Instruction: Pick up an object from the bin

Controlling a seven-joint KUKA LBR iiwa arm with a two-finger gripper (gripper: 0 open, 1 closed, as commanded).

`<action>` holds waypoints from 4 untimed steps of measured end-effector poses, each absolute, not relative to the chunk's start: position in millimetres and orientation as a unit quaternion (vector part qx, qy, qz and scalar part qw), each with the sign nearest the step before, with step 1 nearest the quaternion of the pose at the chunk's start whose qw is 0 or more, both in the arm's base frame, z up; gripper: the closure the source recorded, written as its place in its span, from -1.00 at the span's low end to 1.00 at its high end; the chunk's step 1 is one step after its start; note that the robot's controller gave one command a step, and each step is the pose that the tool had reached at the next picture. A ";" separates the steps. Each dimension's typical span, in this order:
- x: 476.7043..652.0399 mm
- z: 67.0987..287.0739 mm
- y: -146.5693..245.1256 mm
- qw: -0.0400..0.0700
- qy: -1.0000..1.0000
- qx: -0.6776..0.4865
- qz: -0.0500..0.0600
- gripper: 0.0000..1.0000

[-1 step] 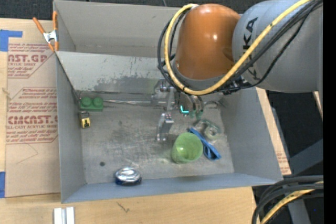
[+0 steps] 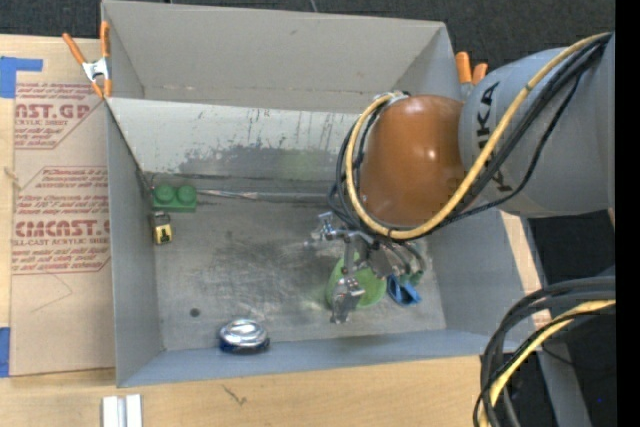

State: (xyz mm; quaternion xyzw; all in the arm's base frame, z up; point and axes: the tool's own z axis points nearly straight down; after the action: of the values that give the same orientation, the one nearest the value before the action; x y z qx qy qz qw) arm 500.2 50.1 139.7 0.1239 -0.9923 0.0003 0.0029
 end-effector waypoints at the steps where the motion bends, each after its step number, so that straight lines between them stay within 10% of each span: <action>1: 490.9 121.6 -9.8 0.001 -0.988 0.156 0.001 -1.00; 2: 498.9 111.8 -21.5 -0.006 -0.941 0.338 0.001 -1.00; 3: 498.8 112.9 -21.9 -0.005 -0.941 0.338 0.001 1.00; 4: 505.4 111.9 -26.8 -0.014 -0.938 0.345 0.003 1.00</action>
Offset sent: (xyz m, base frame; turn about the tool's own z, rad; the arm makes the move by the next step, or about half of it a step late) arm -0.0086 -0.0569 -0.0166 -0.0690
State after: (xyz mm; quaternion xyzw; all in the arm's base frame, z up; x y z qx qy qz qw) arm 505.4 -26.8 111.9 0.3451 -0.9385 0.0025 -0.0139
